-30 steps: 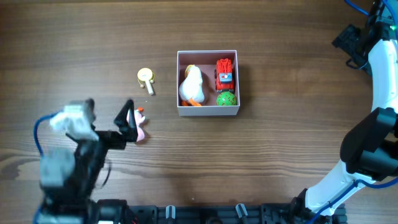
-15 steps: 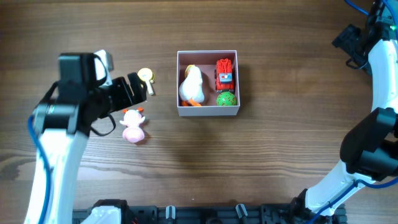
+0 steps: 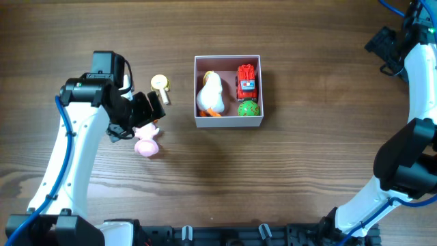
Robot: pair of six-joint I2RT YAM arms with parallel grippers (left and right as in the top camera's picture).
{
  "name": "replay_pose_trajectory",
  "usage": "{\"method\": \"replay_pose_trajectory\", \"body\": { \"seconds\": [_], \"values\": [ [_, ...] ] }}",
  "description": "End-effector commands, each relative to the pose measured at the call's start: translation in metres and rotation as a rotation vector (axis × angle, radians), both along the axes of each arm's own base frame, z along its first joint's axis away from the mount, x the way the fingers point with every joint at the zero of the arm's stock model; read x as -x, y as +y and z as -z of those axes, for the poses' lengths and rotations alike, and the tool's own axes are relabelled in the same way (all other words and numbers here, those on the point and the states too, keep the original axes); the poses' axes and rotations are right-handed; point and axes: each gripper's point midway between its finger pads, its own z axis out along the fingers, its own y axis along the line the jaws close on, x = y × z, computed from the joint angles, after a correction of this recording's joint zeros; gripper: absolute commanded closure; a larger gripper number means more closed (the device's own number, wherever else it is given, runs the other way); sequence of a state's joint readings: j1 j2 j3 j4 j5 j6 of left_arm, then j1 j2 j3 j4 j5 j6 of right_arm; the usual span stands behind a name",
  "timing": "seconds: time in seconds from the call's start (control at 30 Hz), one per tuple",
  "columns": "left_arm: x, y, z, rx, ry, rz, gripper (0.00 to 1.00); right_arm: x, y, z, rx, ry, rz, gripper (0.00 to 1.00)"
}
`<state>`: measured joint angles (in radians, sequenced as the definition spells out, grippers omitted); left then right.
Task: Pack container
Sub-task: 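Move the left gripper up over the pink-and-white figurine, then lower the left gripper and grasp the pink-and-white figurine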
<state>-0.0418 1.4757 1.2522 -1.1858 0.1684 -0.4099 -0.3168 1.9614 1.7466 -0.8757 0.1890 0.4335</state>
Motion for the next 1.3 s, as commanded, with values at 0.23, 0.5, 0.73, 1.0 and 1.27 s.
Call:
{"method": "replay_pose_trajectory", "body": {
  "seconds": [0.23,0.5,0.73,1.0,1.27],
  "values": [
    [-0.009,0.025,0.010,-0.164,-0.012,0.141,0.00,0.002,-0.001,-0.005,0.015,-0.008,0.018,0.00],
    [-0.001,0.025,0.051,-0.160,0.149,0.180,0.00,0.002,-0.001,-0.005,0.015,-0.008,0.018,0.00],
    [0.011,0.023,0.076,-0.139,0.279,0.188,0.00,0.002,-0.001,-0.005,0.015,-0.008,0.018,0.00],
    [0.028,0.015,0.087,-0.085,0.336,0.190,0.00,0.002,-0.001,-0.005,0.015,-0.008,0.018,0.00],
    [0.031,0.016,0.108,-0.086,0.320,0.189,0.00,0.002,-0.001,-0.005,0.015,-0.008,0.018,0.00]
  ]
}}
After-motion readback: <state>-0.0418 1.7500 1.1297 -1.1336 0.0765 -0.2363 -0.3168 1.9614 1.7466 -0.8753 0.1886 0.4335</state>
